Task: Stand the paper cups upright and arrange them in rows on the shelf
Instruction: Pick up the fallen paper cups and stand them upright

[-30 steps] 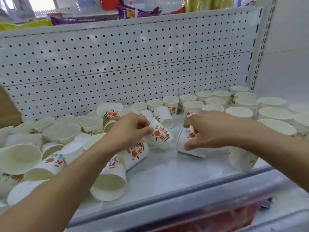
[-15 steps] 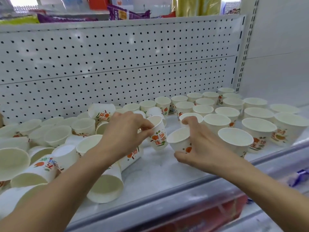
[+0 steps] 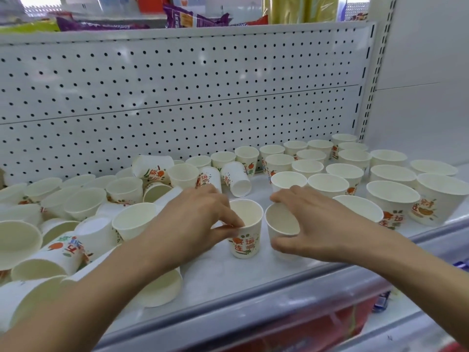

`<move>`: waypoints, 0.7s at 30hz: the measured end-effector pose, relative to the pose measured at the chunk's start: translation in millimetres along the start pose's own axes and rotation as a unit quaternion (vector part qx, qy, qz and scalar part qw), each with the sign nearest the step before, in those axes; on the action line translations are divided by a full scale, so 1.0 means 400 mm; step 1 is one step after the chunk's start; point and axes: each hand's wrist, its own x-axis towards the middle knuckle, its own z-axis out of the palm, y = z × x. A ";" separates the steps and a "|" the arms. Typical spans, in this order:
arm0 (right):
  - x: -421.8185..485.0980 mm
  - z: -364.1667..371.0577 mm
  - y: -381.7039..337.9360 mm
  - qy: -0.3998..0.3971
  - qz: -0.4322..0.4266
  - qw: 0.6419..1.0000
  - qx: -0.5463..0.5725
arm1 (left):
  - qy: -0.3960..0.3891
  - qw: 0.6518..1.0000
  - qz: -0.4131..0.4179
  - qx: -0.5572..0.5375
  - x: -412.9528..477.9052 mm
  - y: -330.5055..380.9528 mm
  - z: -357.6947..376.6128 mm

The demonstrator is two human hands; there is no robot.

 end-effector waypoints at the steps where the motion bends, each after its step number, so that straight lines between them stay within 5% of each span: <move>1: 0.001 -0.007 0.004 -0.006 -0.005 1.000 -0.015 | 0.004 1.000 0.010 0.000 -0.005 0.000 0.001; 7: 0.004 -0.083 0.013 -0.075 -0.035 0.995 -0.049 | -0.015 1.000 0.012 0.019 -0.014 0.032 -0.025; 11: 0.105 -0.201 0.017 -0.067 -0.010 0.994 0.081 | 0.085 0.980 -0.141 -0.115 0.036 -0.034 -0.111; 13: 0.202 -0.204 0.017 -0.047 -0.006 0.989 0.140 | 0.090 0.973 -0.198 -0.081 0.091 -0.095 -0.112; 16: 0.346 -0.132 0.009 -0.069 -0.015 0.992 0.105 | 0.009 0.972 -0.236 0.006 0.162 -0.166 -0.058; 21: 0.474 -0.012 0.021 -0.161 -0.013 0.987 -0.016 | -0.155 0.950 -0.183 0.201 0.190 -0.214 0.039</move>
